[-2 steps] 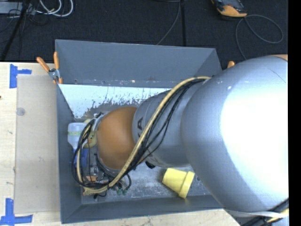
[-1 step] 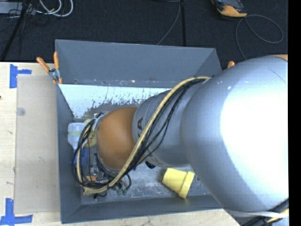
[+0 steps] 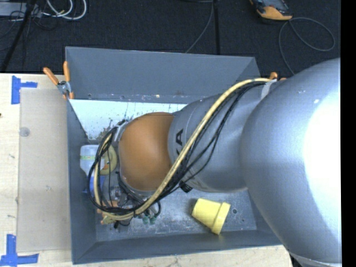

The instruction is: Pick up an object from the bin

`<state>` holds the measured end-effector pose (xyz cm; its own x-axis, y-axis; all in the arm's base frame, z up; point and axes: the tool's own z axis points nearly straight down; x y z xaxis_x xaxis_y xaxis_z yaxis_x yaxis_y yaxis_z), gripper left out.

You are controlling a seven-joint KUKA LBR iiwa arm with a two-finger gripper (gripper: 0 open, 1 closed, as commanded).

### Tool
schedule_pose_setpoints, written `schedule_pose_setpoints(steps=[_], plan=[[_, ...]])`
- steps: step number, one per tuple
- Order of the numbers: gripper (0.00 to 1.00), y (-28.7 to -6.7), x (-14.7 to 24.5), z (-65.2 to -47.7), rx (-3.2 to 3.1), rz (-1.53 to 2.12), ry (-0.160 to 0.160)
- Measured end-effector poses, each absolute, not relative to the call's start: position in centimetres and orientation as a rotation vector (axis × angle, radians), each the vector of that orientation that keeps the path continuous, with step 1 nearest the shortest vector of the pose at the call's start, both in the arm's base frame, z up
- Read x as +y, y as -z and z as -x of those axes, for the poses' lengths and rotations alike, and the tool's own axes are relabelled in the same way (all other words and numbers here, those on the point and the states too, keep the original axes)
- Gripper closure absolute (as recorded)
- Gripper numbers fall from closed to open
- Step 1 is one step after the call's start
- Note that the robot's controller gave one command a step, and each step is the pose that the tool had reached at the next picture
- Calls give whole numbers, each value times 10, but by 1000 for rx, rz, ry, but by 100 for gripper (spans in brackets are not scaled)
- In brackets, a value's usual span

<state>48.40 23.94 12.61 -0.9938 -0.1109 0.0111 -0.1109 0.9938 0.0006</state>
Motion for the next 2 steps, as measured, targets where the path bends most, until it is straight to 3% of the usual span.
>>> schedule_pose_setpoints(steps=[1,2], plan=[[100,-126,239,-484,-3126,-173,0],[100,-246,244,-480,-3120,-244,0]])
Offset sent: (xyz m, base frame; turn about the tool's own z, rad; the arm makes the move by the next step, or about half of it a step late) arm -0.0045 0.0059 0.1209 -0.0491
